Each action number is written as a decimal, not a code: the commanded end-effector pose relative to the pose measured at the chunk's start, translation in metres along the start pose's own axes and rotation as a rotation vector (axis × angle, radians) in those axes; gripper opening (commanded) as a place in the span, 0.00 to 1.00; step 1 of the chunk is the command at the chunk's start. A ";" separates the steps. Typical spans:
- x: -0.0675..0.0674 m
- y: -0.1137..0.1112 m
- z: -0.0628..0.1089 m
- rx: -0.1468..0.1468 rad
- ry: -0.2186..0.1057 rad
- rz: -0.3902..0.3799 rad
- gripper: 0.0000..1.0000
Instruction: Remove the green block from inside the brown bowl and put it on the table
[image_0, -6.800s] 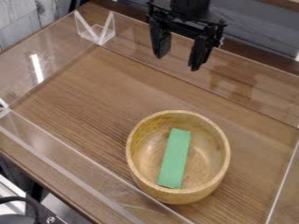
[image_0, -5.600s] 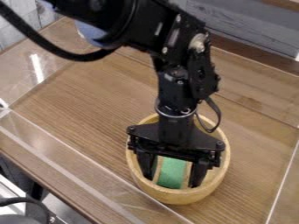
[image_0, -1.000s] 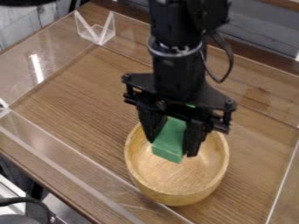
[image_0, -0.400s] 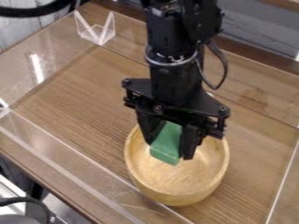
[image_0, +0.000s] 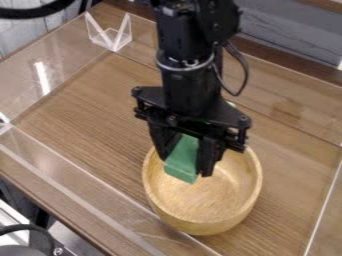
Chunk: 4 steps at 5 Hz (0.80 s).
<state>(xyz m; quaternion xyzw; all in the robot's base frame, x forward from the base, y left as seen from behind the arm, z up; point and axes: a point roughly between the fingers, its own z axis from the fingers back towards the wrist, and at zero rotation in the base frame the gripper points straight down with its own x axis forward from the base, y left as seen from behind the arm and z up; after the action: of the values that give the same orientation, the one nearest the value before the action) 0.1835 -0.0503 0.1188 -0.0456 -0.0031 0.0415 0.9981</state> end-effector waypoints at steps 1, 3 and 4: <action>0.005 0.002 0.006 -0.011 -0.032 -0.007 0.00; 0.007 0.006 0.008 -0.015 -0.040 -0.014 0.00; 0.007 0.009 0.010 -0.017 -0.044 -0.014 0.00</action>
<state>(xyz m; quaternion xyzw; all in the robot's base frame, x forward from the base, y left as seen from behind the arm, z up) 0.1862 -0.0407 0.1195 -0.0492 -0.0079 0.0352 0.9981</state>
